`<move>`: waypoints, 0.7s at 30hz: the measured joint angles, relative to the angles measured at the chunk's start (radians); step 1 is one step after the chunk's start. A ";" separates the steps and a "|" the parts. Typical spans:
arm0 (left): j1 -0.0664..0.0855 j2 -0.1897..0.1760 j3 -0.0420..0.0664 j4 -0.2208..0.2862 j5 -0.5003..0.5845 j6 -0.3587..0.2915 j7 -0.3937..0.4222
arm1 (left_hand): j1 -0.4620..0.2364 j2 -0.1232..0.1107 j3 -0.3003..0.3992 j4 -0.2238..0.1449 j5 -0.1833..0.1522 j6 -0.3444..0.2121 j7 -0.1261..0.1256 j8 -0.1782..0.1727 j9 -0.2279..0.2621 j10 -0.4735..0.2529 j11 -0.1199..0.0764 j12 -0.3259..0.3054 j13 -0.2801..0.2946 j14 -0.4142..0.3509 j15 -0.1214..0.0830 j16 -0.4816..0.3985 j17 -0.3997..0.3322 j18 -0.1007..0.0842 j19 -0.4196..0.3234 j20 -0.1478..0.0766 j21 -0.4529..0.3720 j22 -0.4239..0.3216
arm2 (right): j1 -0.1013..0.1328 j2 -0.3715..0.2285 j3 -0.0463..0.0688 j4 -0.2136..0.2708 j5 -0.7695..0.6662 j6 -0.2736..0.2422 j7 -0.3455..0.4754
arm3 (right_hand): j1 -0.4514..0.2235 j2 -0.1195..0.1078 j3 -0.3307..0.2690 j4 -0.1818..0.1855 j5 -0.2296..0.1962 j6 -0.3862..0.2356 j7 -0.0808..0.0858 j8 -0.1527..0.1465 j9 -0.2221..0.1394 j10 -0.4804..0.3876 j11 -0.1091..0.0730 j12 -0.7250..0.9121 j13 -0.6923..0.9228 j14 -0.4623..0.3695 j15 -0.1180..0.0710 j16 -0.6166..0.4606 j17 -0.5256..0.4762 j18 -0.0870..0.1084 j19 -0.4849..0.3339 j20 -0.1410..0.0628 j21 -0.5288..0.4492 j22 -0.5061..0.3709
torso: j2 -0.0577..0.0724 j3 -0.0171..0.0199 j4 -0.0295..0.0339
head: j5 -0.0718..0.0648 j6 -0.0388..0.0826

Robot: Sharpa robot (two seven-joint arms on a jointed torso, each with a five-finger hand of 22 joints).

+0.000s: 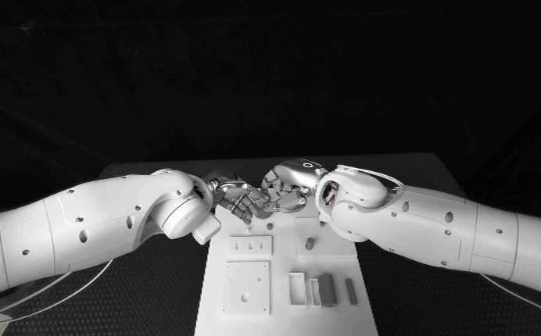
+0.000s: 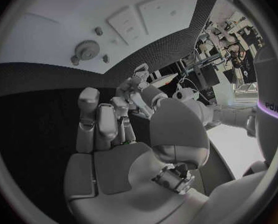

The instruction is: Assemble the parts on the task board

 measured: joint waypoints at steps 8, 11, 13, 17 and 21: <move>0.000 0.002 0.000 -0.004 -0.001 0.000 -0.002 | -0.014 0.014 0.000 0.000 0.000 0.008 0.003 0.008 0.013 0.020 -0.012 0.008 0.016 0.019 -0.012 0.009 0.016 -0.006 0.012 -0.012 0.008 0.012 | 0.000 0.000 0.000 -0.012 0.010 0.012 0.002 | -0.024 -0.049 -0.004 0.024 0.000 -0.023 0.033 -0.035 -0.008 -0.026 0.014 -0.018 -0.008 -0.029 0.008 -0.023 -0.042 0.000 -0.006 -0.001 -0.015 0.000 | 0.000 -0.0001 0.0006 | -0.001 -0.001; 0.000 0.001 0.000 -0.008 -0.001 0.000 -0.005 | -0.015 0.015 0.000 0.000 0.000 0.012 0.003 0.010 0.013 0.022 -0.015 0.013 0.019 0.020 -0.012 0.013 0.019 -0.006 0.014 -0.014 0.012 0.014 | 0.000 -0.012 0.000 -0.015 0.021 0.016 0.002 | -0.042 -0.099 0.000 0.047 0.000 -0.062 0.047 -0.077 -0.028 -0.050 0.035 -0.037 -0.015 -0.058 0.027 -0.038 -0.077 0.000 -0.016 0.001 -0.025 0.000 | 0.000 -0.0002 0.0005 | -0.002 -0.001; 0.000 0.000 0.000 -0.010 -0.001 0.000 -0.007 | -0.019 0.019 0.000 0.000 0.000 0.012 0.002 0.013 0.016 0.025 -0.017 0.015 0.023 0.023 -0.016 0.016 0.023 -0.006 0.017 -0.017 0.016 0.018 | 0.000 -0.022 0.000 -0.015 0.030 0.015 0.003 | -0.048 -0.119 0.006 0.064 0.000 -0.085 0.051 -0.095 -0.036 -0.063 0.045 -0.046 -0.021 -0.073 0.040 -0.045 -0.092 -0.001 -0.019 0.003 -0.031 0.000 | 0.000 0.0000 0.0001 | -0.001 -0.001; 0.000 -0.001 0.000 -0.014 -0.002 0.001 -0.013 | -0.021 0.021 0.000 0.000 0.000 0.016 0.005 0.015 0.024 0.034 -0.019 0.026 0.033 0.029 -0.021 0.023 0.031 -0.006 0.021 -0.020 0.019 0.026 | 0.000 -0.046 0.000 -0.017 0.051 0.007 0.005 | -0.050 -0.134 0.014 0.087 0.000 -0.108 0.057 -0.113 -0.047 -0.074 0.056 -0.048 -0.027 -0.088 0.054 -0.046 -0.095 -0.001 -0.023 0.005 -0.036 0.000 | 0.000 0.0005 0.0000 | 0.001 -0.001; 0.000 -0.002 0.000 -0.022 -0.015 0.009 -0.031 | -0.021 0.021 0.001 -0.002 0.000 0.017 0.005 0.023 0.035 0.041 -0.026 0.039 0.047 0.038 -0.023 0.035 0.041 -0.007 0.033 -0.026 0.025 0.037 | 0.000 -0.080 0.000 -0.022 0.073 -0.009 0.008 | -0.050 -0.134 0.015 0.096 0.000 -0.113 0.061 -0.113 -0.048 -0.076 0.057 -0.048 -0.029 -0.089 0.056 -0.046 -0.093 -0.006 -0.024 0.006 -0.036 0.000 | 0.000 0.0008 0.0002 | 0.004 -0.003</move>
